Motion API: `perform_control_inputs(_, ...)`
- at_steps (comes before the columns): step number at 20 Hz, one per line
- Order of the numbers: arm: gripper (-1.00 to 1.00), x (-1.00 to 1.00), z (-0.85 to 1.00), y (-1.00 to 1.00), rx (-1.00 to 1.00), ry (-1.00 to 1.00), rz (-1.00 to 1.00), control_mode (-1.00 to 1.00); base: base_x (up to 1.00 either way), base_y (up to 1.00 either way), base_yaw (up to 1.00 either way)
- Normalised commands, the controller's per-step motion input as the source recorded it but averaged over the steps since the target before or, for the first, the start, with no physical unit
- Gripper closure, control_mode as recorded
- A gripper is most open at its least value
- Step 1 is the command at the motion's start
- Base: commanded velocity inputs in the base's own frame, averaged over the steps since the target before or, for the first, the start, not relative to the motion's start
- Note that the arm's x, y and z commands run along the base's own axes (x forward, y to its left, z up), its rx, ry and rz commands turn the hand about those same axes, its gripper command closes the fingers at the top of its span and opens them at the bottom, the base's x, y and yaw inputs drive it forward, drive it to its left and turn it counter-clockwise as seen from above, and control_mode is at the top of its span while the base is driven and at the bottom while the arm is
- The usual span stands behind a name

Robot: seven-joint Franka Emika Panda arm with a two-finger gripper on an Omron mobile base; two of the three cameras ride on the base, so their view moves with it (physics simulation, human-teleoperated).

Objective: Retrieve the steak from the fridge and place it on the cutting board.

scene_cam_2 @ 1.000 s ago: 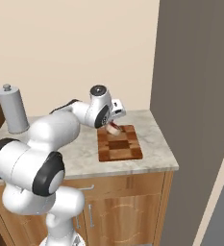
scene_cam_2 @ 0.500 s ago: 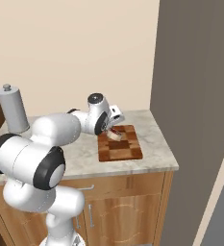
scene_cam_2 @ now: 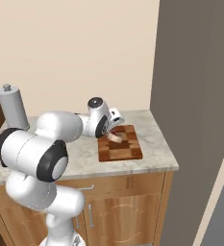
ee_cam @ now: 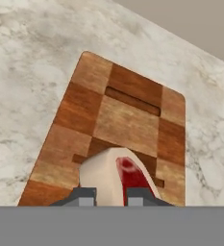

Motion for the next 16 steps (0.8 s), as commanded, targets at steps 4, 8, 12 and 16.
perform_control_inputs(4,1.0,0.38,-0.23,0.0,-0.01,0.0,0.04,-1.0,0.0,0.0,0.0)
perform_control_inputs(8,1.0,0.34,-0.23,-0.02,0.0,0.0,0.06,-1.0,0.0,0.0,0.0)
perform_control_inputs(12,-1.0,0.38,-0.22,-0.06,0.0,0.0,0.07,-1.0,0.0,0.0,0.0)
perform_control_inputs(16,-1.0,0.28,-0.04,-0.06,0.0,0.0,0.03,-1.0,0.0,0.0,0.0)
